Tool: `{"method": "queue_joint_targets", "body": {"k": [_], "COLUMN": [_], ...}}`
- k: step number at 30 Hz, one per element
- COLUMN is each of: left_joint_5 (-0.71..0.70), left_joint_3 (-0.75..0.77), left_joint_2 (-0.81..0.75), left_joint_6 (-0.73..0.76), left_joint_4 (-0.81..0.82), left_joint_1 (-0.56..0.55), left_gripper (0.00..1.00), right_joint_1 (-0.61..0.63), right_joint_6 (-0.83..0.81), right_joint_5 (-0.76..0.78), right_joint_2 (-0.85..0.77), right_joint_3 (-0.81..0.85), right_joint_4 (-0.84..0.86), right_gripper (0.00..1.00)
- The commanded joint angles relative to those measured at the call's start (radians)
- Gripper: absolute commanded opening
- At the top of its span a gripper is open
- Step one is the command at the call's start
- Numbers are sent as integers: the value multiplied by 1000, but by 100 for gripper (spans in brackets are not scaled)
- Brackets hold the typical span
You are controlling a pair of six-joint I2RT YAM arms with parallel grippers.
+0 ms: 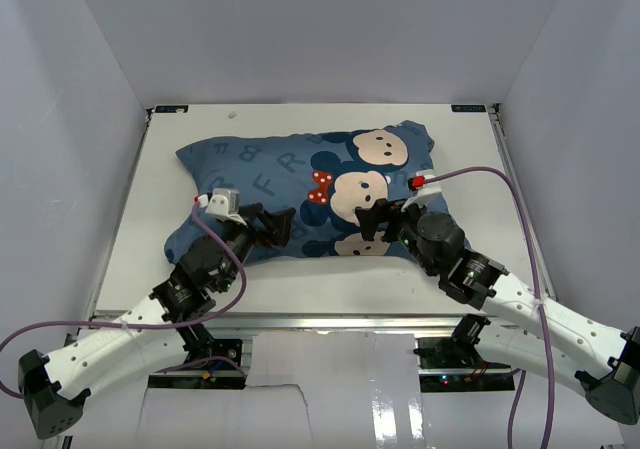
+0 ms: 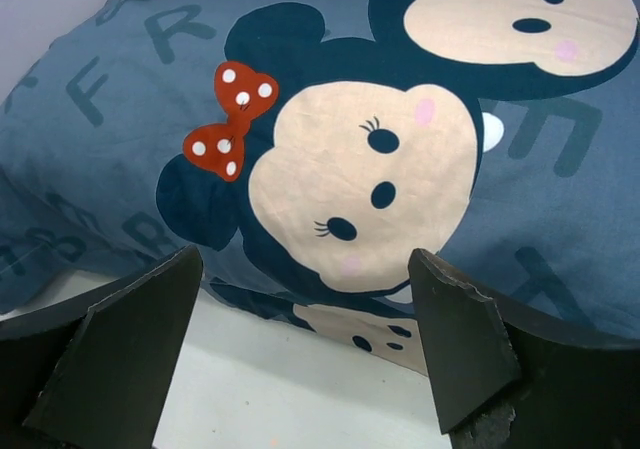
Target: Remove the pillowcase from the pillow
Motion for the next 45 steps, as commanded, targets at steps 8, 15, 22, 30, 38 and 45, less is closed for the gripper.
{"method": "queue_joint_targets", "body": {"k": [8, 15, 22, 30, 38, 45], "left_joint_5": [-255, -572, -328, -176, -83, 224], "left_joint_3": [45, 184, 138, -3, -112, 202], "left_joint_2": [47, 141, 172, 192, 119, -23], "left_joint_6": [-62, -211, -335, -362, -323, -291], "left_joint_4": [-153, -473, -548, -450, -254, -373], "left_joint_1": [-6, 54, 261, 379, 392, 390], "left_gripper": [98, 98, 98, 98, 0, 0], "right_joint_1": [-15, -255, -366, -374, -378, -378], "right_joint_6": [37, 113, 170, 211, 251, 144], "right_joint_5": [387, 156, 29, -102, -140, -125], "right_joint_2": [55, 1, 110, 113, 158, -55], "right_joint_3": [131, 8, -76, -217, -256, -84], "right_joint_4": [-237, -280, -227, -53, 33, -155], "right_gripper": [91, 90, 90, 99, 8, 8]}}
